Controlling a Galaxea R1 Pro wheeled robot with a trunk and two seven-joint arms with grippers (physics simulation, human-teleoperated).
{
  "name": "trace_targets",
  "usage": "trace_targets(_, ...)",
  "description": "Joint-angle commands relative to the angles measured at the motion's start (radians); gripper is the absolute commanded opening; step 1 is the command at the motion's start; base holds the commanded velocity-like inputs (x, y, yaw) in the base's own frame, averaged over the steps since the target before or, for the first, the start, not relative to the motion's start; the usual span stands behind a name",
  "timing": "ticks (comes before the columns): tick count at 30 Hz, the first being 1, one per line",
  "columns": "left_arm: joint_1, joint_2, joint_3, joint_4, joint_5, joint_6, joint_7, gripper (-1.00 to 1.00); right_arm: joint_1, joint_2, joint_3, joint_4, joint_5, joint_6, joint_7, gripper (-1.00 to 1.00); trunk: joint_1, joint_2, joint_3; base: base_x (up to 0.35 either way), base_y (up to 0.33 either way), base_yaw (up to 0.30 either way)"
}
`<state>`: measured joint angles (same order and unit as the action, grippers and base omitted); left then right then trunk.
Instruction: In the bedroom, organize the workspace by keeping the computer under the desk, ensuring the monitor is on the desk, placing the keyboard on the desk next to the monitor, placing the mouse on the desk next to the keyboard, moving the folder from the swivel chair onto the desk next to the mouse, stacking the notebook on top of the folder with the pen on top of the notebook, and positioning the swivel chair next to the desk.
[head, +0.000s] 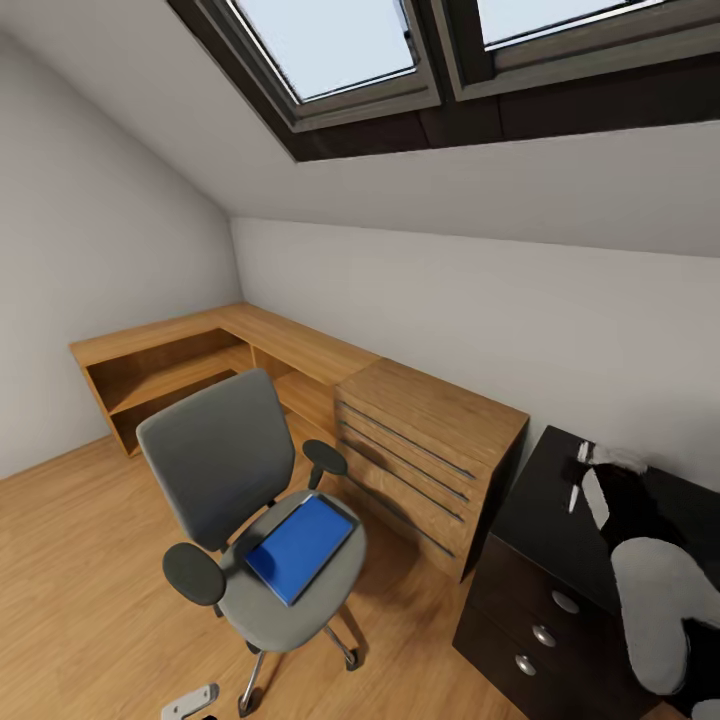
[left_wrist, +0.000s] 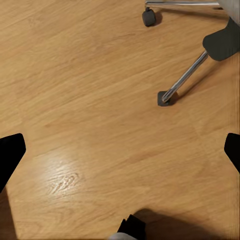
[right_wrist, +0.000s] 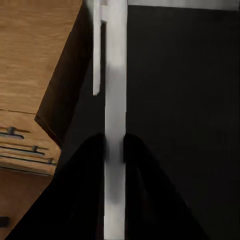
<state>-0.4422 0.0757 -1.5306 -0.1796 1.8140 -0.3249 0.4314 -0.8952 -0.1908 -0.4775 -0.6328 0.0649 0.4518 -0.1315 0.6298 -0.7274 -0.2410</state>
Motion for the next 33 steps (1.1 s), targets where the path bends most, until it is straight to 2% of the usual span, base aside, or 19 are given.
trace_targets(1, -0.001, 0.001, -0.008, -0.004, 0.007, -0.005, 0.007, 1.0, -0.057, -0.021, -0.003, 0.112, 0.007, -0.031, -0.007, -1.0, 0.0, -0.001, -0.002, 0.0, 0.0, 0.0)
trace_targets(2, -0.001, 0.0, -0.008, -0.004, 0.007, -0.005, 0.007, 1.0, -0.113, -0.041, -0.003, 0.213, 0.007, -0.072, -0.027, -1.0, 0.0, -0.001, -0.002, 0.0, 0.0, 0.0)
trace_targets(4, -0.001, 0.0, -0.008, -0.004, 0.007, -0.005, 0.007, 1.0, -0.161, -0.058, -0.003, 0.301, 0.007, -0.119, -0.06, -1.0, 0.0, -0.001, -0.002, 0.0, 0.0, 0.0)
trace_targets(5, -0.001, 0.0, -0.008, -0.004, 0.007, -0.005, 0.007, 1.0, -0.195, -0.069, -0.003, 0.364, 0.006, -0.166, -0.098, -1.0, 0.0, -0.001, -0.002, 0.0, 0.0, 0.0)
trace_targets(7, -0.001, 0.0, -0.008, -0.004, 0.007, -0.005, 0.007, 1.0, -0.217, -0.076, -0.005, 0.406, 0.004, -0.205, -0.133, -1.0, 0.0, -0.001, -0.002, 0.0, 0.0, 0.0)
trace_targets(11, -0.001, 0.0, -0.008, -0.004, 0.007, -0.005, 0.007, 1.0, -0.243, -0.077, -0.008, 0.479, -0.001, -0.258, -0.18, -1.0, 0.0, -0.001, -0.002, 0.0, 0.0, 0.0)
trace_targets(14, -0.001, 0.0, -0.008, -0.004, 0.007, -0.005, 0.007, 1.0, -0.252, -0.055, -0.01, 0.539, -0.003, -0.272, -0.199, -1.0, 0.0, -0.001, -0.002, 0.039, 0.0, 0.0)
trace_targets(17, -0.001, 0.0, -0.007, -0.004, 0.008, -0.005, 0.007, 1.0, -0.254, -0.048, -0.01, 0.558, -0.002, -0.271, -0.207, -1.0, 0.0, -0.001, -0.002, 0.204, 0.0, 0.0)
trace_targets(19, -0.001, 0.001, -0.007, -0.004, 0.008, -0.005, 0.007, 1.0, -0.255, -0.048, -0.008, 0.566, -0.003, -0.206, -0.218, -1.0, 0.0, -0.001, -0.002, 0.216, 0.0, 0.0)
trace_targets(23, -0.001, 0.001, -0.007, -0.004, 0.008, -0.005, 0.007, 1.0, -0.255, -0.048, -0.008, 0.566, -0.003, -0.135, -0.222, -1.0, 0.0, -0.001, -0.002, 0.096, 0.0, 0.0)
trace_targets(28, -0.001, 0.003, -0.005, -0.004, 0.007, -0.005, 0.007, 1.0, -0.255, -0.049, -0.007, 0.565, -0.002, -0.1, -0.226, -1.0, 0.0, -0.001, -0.002, 0.026, 0.0, 0.0)
trace_targets(33, -0.001, 0.005, -0.002, -0.004, 0.006, -0.005, 0.007, 1.0, -0.255, -0.051, -0.005, 0.565, 0.0, -0.097, -0.226, -1.0, 0.0, -0.001, -0.002, 0.003, 0.0, 0.0)
